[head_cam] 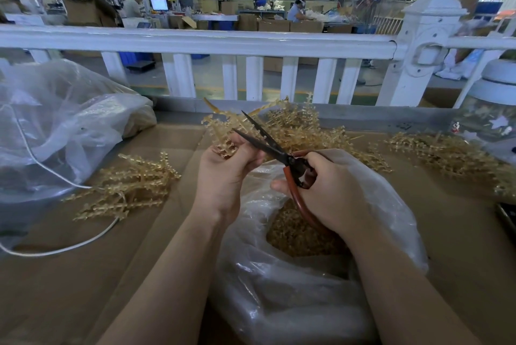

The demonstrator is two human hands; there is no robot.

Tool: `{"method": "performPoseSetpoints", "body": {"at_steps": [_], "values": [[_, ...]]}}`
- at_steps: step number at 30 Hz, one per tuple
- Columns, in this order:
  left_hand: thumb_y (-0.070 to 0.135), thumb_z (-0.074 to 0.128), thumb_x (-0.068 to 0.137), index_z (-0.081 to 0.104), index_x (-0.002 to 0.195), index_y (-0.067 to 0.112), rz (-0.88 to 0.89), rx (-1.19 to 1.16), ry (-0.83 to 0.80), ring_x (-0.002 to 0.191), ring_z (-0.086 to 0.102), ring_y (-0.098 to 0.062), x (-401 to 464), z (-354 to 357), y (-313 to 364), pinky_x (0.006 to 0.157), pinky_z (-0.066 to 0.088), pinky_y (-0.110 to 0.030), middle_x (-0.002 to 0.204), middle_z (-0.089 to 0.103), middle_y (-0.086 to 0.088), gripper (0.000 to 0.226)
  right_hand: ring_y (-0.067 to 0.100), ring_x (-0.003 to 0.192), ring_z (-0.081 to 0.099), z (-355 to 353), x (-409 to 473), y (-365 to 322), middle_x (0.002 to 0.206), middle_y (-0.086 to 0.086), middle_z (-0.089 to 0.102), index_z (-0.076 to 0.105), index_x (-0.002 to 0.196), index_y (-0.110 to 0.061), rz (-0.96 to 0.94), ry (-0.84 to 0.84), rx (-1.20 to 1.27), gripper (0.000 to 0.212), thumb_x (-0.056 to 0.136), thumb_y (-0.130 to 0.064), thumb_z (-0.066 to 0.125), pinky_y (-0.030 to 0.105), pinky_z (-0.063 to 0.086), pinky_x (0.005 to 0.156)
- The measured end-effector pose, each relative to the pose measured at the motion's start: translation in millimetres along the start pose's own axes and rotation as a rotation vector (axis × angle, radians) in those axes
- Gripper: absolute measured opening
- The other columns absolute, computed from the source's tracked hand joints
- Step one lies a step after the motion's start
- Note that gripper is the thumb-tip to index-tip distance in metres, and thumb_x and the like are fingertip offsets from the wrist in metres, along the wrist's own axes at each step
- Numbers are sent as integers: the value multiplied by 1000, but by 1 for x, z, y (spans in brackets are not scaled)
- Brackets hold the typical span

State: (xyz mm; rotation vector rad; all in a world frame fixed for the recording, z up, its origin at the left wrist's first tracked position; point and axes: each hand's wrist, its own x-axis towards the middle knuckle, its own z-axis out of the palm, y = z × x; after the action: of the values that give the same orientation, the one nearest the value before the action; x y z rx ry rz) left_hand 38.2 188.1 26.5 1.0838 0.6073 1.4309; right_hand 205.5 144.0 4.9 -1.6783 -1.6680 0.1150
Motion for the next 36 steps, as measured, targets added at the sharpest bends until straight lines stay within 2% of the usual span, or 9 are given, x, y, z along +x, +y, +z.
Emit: {"method": "performPoseSetpoints", "body": {"at_steps": [3, 7, 15, 22, 26, 30, 32, 34, 36], "values": [[3, 68, 87, 73, 75, 17, 7, -2, -6, 67, 64, -9, 0, 1, 0, 71, 55, -21, 74, 70, 0, 19, -10, 70, 56, -1, 0, -2, 73, -26, 59, 57, 95, -41, -5, 22, -27, 45, 72, -78, 67, 9, 39, 53], [0, 64, 90, 68, 84, 9, 9, -10, -1, 67, 64, -9, 0, 1, 0, 71, 55, -21, 73, 69, 0, 12, -8, 66, 56, -3, -1, -3, 70, -24, 59, 62, 94, -37, 1, 28, -54, 47, 72, -78, 67, 8, 42, 54], [-4, 59, 91, 67, 80, 10, 23, 2, -24, 65, 61, -12, 0, 0, 1, 72, 55, -23, 68, 65, -2, 20, -4, 78, 61, -5, -1, -5, 90, -20, 70, 69, 107, -32, 9, -21, 23, 74, 61, -87, 54, 5, 40, 59], [-4, 59, 91, 65, 88, 3, 24, -15, -21, 65, 60, -12, -1, 0, 3, 72, 55, -23, 69, 65, -3, 10, -3, 73, 61, -3, 1, -5, 79, -20, 67, 71, 96, -29, 7, 2, -5, 70, 63, -89, 53, 8, 42, 59], [-5, 61, 90, 66, 87, 4, 26, -22, 5, 64, 60, -12, -1, 2, 3, 70, 55, -22, 68, 65, -3, 10, -3, 76, 62, -2, 0, -5, 82, -19, 69, 72, 97, -28, 4, 13, 10, 74, 62, -90, 52, 7, 45, 62], [-5, 64, 87, 67, 85, 6, 41, -17, 11, 65, 61, -12, -1, 1, 3, 70, 55, -23, 69, 66, -3, 11, -11, 68, 55, -3, 0, -5, 72, -25, 60, 66, 88, -31, 8, 35, -18, 65, 62, -90, 53, 8, 41, 55], [-7, 65, 86, 69, 83, 6, 54, 13, 21, 65, 61, -13, -1, 1, 2, 70, 54, -23, 69, 66, -3, 14, -13, 65, 50, -4, 0, -6, 69, -29, 53, 60, 89, -36, -3, 64, -74, 60, 64, -90, 52, 9, 35, 50], [-8, 66, 86, 71, 81, 7, 69, 45, 24, 64, 59, -14, -1, 1, 2, 70, 53, -24, 67, 65, -3, 17, -13, 66, 47, -4, 1, -6, 72, -29, 51, 63, 94, -34, -13, 85, -107, 68, 64, -92, 47, 7, 32, 55], [-8, 67, 85, 73, 79, 10, 78, 65, 9, 63, 57, -15, -1, 2, 2, 71, 52, -25, 66, 64, -4, 19, -7, 64, 49, -4, 1, -5, 73, -25, 54, 66, 96, -29, -20, 100, -121, 76, 63, -93, 43, 8, 35, 57]]}}
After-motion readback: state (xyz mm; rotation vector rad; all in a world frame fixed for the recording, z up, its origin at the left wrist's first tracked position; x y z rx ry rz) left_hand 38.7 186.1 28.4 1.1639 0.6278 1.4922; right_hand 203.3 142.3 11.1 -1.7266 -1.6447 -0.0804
